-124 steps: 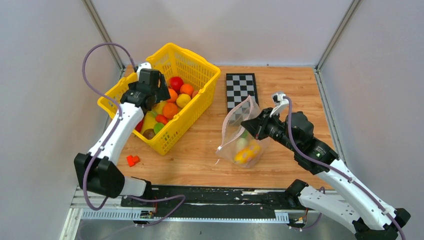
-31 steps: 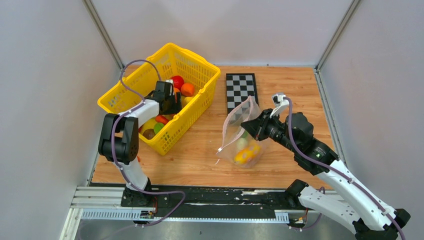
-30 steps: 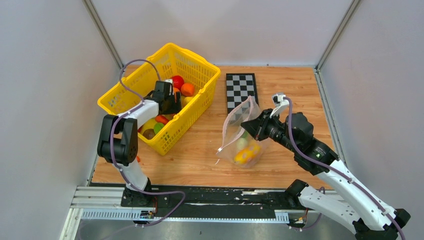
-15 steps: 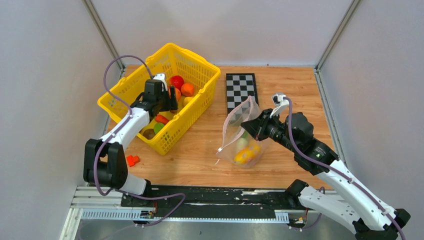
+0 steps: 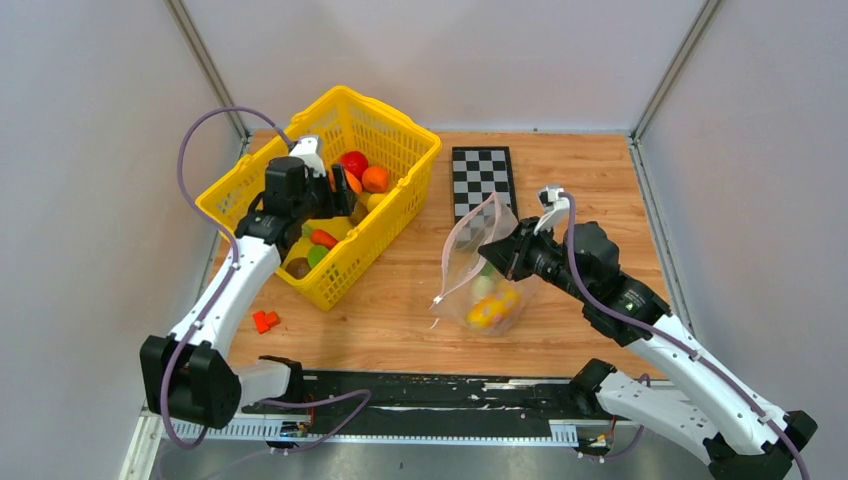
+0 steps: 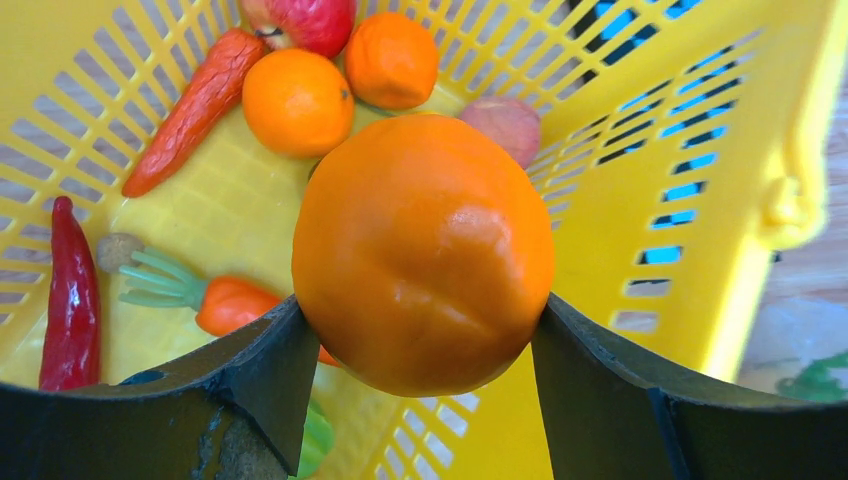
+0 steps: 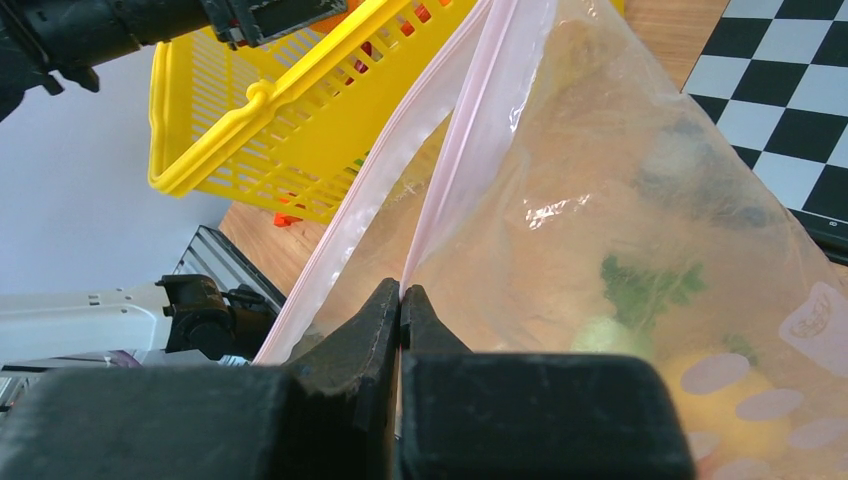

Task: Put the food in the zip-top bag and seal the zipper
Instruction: Place the fake fruit in the zipper food storage bag.

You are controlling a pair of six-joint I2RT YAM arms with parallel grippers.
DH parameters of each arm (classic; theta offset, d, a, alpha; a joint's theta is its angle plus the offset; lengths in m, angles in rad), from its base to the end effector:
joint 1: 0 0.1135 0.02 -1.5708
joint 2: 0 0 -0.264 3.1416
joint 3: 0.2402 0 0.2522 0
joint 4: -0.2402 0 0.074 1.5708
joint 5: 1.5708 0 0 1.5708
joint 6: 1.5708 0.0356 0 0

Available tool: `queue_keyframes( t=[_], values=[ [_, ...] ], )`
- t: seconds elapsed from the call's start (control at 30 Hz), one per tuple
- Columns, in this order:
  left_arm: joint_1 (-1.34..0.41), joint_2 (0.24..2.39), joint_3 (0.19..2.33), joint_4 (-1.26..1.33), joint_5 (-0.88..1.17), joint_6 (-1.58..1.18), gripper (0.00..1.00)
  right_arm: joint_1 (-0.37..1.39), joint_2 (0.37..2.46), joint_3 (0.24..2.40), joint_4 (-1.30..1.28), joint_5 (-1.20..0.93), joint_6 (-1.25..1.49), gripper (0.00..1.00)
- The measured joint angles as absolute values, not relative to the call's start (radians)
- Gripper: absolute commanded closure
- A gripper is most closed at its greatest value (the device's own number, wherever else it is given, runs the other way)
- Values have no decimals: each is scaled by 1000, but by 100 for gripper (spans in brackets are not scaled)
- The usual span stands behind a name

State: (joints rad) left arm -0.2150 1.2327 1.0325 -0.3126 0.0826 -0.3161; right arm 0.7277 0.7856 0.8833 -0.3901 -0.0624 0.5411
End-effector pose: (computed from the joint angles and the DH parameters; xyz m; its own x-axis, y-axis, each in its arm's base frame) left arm 0.2728 -0.0626 0.3189 -0.5435 -0.1984 -0.8156 0.1199 0.9434 -0.3093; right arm 0.1301 0.1188 0.3522 -0.5494 0.1991 -0.8115 -0.4964 0.7035 0.5086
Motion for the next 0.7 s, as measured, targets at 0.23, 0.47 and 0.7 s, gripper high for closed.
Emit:
queue_keyframes(
  t=[0.23, 0.47, 0.7],
  values=[
    [-215, 1119, 1063, -340, 138, -334, 40, 728, 786, 883, -389, -63, 542, 100],
    [-215, 1030, 1115, -344, 252, -335, 40, 728, 786, 883, -384, -70, 547, 100],
    [-233, 1002, 1116, -320, 419, -333, 40, 728, 786, 883, -384, -75, 553, 100]
  ],
)
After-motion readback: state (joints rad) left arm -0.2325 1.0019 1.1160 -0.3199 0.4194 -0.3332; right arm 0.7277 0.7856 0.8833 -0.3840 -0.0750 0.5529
